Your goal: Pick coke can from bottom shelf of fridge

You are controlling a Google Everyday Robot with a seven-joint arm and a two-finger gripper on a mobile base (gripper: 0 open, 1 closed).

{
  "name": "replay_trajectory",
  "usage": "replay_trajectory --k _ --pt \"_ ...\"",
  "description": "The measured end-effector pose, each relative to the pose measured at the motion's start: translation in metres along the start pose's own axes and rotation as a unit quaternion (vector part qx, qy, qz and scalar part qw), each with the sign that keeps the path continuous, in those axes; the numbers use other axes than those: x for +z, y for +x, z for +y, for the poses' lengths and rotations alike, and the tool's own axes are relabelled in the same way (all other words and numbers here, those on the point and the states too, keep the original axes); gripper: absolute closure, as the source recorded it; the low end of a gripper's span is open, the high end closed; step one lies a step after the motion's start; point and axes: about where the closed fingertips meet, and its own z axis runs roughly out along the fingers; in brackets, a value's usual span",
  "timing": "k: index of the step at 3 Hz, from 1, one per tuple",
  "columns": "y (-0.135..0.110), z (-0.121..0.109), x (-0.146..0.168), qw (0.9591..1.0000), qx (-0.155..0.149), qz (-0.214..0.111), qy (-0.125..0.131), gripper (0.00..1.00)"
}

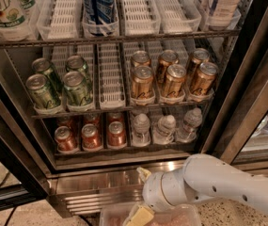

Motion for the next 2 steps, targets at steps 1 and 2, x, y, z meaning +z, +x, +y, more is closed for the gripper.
replay_trajectory --k 1,2 --pt "0.000 0.000 0.000 1.0000 0.000 0.000 0.000 0.00" --pt "0.002 -0.004 0.014 0.9997 0.007 -0.023 0.007 0.00"
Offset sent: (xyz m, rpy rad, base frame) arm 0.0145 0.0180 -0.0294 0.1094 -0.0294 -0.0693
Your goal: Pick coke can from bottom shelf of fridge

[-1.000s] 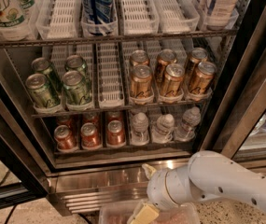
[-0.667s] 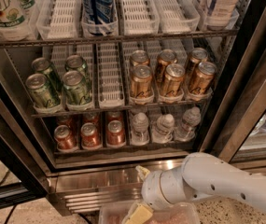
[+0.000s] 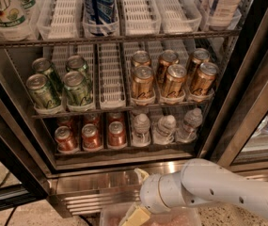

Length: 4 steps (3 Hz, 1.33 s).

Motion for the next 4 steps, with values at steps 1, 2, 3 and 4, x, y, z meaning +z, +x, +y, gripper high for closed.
replay_trajectory --k 1,2,3,4 --pt "0.001 0.004 0.017 0.9992 -0.005 -0.024 0.033 0.00" --pt "-0.001 -0.004 0.030 0.9948 -0.016 -0.052 0.087 0.00" --pt "-0.006 -0.036 0.032 0.9837 -0.024 -0.083 0.158 0.00" --pt "-0.009 -0.072 0.025 0.9705 -0.012 -0.124 0.206 0.00"
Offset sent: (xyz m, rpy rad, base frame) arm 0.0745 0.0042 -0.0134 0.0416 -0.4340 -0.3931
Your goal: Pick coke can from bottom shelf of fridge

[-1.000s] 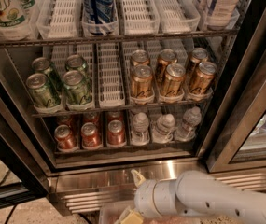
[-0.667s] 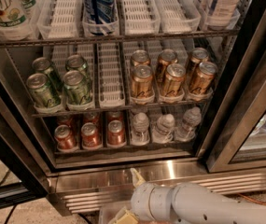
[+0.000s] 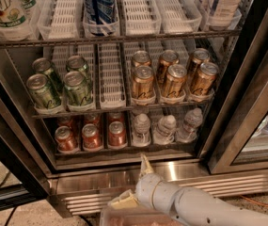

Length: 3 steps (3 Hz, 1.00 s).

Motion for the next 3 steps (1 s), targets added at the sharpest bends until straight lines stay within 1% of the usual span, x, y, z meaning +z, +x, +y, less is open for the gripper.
replay_trajectory --k 1,2,3 --pt "-0.002 -0.021 0.008 0.9983 0.034 -0.041 0.024 0.00" --pt "-0.010 -0.021 0.021 0.9947 0.059 -0.076 0.035 0.00" --pt "-0.010 -0.021 0.021 0.9947 0.059 -0.076 0.035 0.00"
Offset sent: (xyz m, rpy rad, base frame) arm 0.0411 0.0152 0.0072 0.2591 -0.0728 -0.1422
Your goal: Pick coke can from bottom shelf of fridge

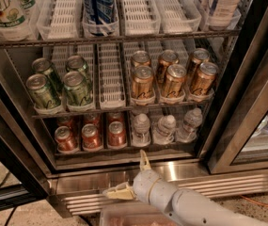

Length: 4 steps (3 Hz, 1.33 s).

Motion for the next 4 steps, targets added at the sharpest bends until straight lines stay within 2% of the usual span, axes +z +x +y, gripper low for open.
replay_trajectory --k 1,2,4 --pt "-0.002 -0.004 0.004 0.9996 -0.015 -0.012 0.022 0.00" --pt "-0.006 -0.009 0.010 0.9974 -0.041 -0.031 0.050 0.00" --pt "-0.016 -0.016 0.021 0.9901 -0.076 -0.070 0.095 0.00"
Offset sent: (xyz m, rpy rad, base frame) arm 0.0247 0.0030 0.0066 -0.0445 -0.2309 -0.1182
